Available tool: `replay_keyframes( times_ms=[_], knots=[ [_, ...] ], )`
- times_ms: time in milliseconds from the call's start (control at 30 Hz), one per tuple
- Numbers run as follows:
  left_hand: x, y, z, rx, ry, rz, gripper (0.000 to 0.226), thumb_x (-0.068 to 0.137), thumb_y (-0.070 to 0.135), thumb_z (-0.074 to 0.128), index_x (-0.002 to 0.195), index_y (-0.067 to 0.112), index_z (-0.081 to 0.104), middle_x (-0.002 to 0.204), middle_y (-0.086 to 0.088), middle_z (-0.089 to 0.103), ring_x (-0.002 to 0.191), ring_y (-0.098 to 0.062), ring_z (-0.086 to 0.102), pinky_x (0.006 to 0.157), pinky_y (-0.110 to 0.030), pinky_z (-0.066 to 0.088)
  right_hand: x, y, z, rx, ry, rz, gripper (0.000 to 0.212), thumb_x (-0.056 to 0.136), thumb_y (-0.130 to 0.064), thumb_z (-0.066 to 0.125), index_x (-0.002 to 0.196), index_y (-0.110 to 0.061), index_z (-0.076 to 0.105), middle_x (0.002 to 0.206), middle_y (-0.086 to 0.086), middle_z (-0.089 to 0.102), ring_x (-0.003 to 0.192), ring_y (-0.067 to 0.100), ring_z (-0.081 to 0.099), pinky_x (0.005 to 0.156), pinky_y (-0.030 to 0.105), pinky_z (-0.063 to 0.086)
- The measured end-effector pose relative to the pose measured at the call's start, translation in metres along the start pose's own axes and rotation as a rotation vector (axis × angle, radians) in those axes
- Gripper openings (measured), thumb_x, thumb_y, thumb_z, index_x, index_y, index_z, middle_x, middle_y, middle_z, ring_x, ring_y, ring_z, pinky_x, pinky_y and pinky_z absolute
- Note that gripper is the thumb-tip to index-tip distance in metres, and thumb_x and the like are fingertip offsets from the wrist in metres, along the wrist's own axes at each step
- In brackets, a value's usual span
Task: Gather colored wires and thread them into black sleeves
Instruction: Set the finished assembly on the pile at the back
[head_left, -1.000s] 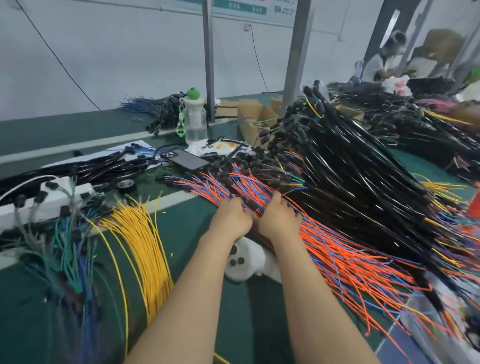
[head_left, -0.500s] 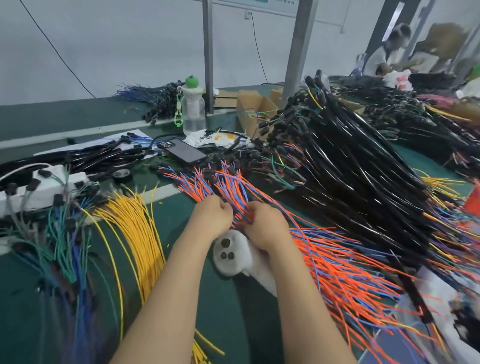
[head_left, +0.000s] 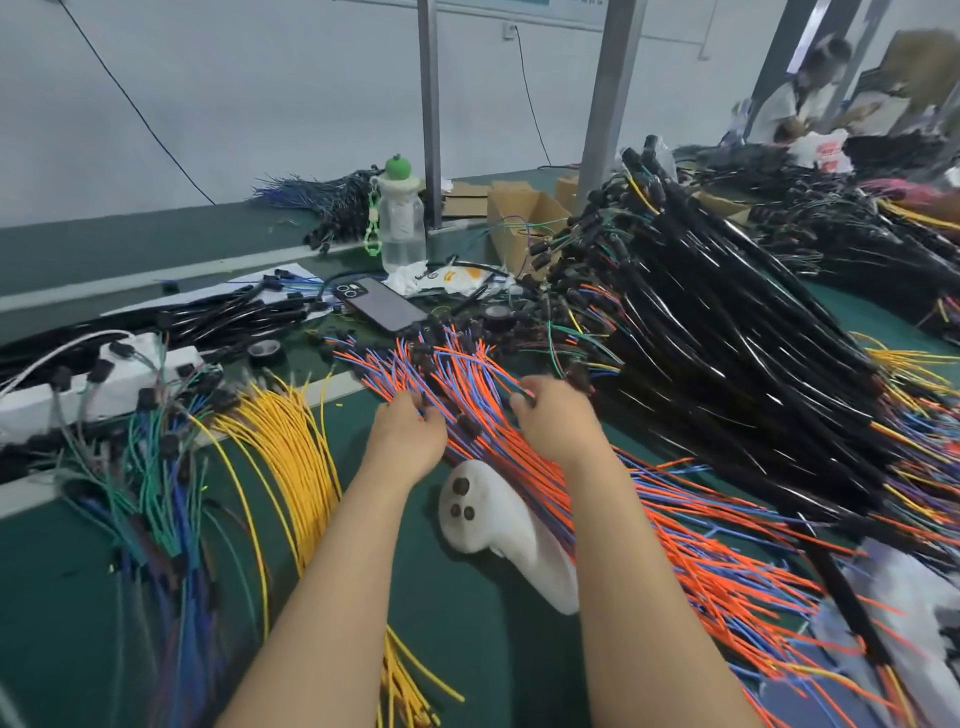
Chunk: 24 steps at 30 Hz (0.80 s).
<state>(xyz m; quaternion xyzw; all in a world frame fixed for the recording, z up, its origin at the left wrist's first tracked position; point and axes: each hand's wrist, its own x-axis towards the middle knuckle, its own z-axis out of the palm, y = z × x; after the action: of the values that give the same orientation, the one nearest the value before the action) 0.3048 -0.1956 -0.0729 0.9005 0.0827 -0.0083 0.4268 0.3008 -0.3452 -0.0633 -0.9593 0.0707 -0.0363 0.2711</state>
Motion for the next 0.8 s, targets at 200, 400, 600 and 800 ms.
replay_keyframes(
  times_ms=[200, 400, 600, 800],
  knots=[
    [0.001, 0.002, -0.003, -0.31, -0.058, -0.094, 0.025, 0.098, 0.017, 0.04, 0.116, 0.009, 0.056, 0.118, -0.015, 0.053, 0.101, -0.028, 0.059, 0.098, -0.042, 0.047, 0.001, -0.006, 0.012, 0.063, -0.167, -0.073, 0.039, 0.101, -0.016, 0.035, 0.135, -0.014, 0.054, 0.13, 0.011, 0.06, 0.114, 0.026, 0.057, 0.091, 0.027, 0.039],
    [-0.009, -0.005, -0.01, -0.407, -0.035, -0.155, 0.019, 0.098, 0.016, 0.041, 0.082, 0.013, 0.049, 0.074, -0.003, 0.044, 0.07, -0.019, 0.052, 0.085, -0.038, 0.053, -0.011, -0.015, 0.024, 0.105, -0.185, -0.104, 0.039, 0.099, -0.016, 0.038, 0.133, -0.017, 0.057, 0.13, 0.01, 0.061, 0.114, 0.023, 0.057, 0.09, 0.025, 0.038],
    [-0.02, -0.008, -0.019, -0.332, -0.024, -0.172, 0.032, 0.097, 0.026, 0.044, 0.119, 0.003, 0.05, 0.121, -0.017, 0.049, 0.109, -0.034, 0.054, 0.095, -0.044, 0.049, -0.029, -0.025, 0.035, 0.112, -0.166, -0.167, 0.039, 0.099, -0.015, 0.041, 0.134, -0.016, 0.056, 0.133, 0.007, 0.059, 0.124, 0.025, 0.052, 0.095, 0.023, 0.032],
    [-0.028, -0.016, -0.026, -0.487, -0.012, -0.211, 0.013, 0.098, 0.021, 0.044, 0.094, 0.009, 0.048, 0.081, -0.002, 0.043, 0.075, -0.02, 0.049, 0.086, -0.044, 0.053, -0.038, -0.036, 0.036, 0.142, -0.196, -0.193, 0.037, 0.099, -0.015, 0.042, 0.133, -0.013, 0.056, 0.135, 0.007, 0.057, 0.127, 0.023, 0.049, 0.098, 0.024, 0.034]
  ],
)
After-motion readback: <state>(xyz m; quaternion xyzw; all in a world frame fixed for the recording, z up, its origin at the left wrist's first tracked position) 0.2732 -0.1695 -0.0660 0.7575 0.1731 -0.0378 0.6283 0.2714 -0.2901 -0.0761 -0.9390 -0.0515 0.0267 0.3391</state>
